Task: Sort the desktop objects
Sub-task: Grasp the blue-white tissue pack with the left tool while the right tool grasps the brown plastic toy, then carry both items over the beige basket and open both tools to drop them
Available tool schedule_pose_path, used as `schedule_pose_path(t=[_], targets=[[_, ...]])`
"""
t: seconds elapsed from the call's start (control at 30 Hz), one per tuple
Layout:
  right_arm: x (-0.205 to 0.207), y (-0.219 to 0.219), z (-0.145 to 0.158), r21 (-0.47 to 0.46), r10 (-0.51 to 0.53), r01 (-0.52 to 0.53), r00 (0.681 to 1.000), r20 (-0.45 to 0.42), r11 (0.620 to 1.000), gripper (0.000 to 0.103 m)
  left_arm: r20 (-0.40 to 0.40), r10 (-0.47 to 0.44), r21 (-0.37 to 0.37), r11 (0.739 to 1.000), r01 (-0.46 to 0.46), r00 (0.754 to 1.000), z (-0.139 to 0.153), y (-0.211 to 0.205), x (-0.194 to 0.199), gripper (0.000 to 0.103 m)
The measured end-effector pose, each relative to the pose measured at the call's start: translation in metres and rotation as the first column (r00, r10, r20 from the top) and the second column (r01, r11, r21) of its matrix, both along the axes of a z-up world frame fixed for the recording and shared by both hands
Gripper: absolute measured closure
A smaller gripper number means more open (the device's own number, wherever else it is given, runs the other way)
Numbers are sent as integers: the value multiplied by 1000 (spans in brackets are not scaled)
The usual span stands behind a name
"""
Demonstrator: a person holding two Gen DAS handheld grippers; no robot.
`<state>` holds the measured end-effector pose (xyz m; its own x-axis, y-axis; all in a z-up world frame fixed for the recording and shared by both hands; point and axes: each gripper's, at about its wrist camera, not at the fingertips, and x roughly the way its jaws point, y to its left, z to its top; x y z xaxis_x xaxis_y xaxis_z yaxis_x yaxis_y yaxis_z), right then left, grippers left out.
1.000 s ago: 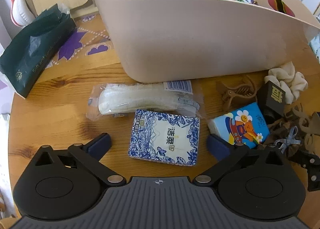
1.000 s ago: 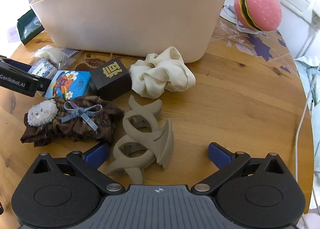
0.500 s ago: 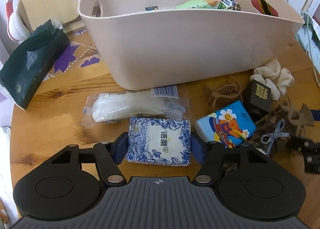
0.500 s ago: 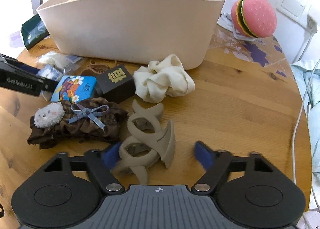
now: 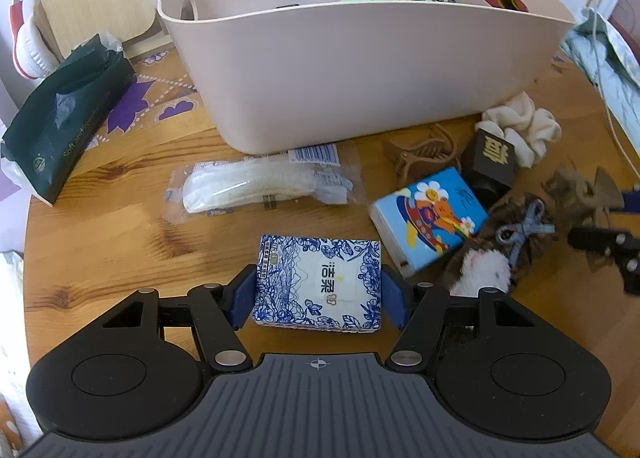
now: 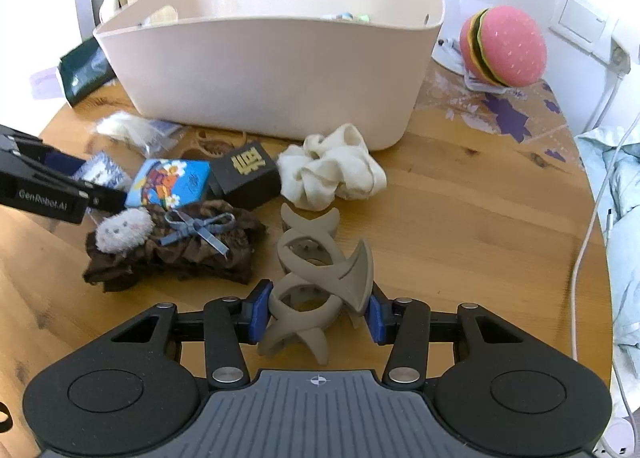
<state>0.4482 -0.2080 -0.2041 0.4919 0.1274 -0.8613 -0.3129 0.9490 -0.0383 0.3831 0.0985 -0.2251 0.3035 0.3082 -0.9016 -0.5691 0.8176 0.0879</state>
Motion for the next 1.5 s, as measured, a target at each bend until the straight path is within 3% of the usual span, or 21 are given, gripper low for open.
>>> schedule_pose_path(t=[0.23,0.57,1.03,1.27,1.5], targets=[[-3,-5,33,41,26,-29,997,76,999,58,25,-28,47,999,27,999,28,-2,-10,39],[9,-14,91,60,35,-51,971,238,997,58,119,-49,144,989,31,992,87,3,-11,38],[41,-14,134,47,42,-64,930,364,997,58,238,-63,264,965,-3,969,145,26,20,38],[67,-6,139,21,67,-83,908,412,996,58,267,-71,266,964,-2,961,152,40,48,38],[96,8,121,-17,100,-102,908,407,995,59,220,-58,226,974,7,974,130,47,81,38]])
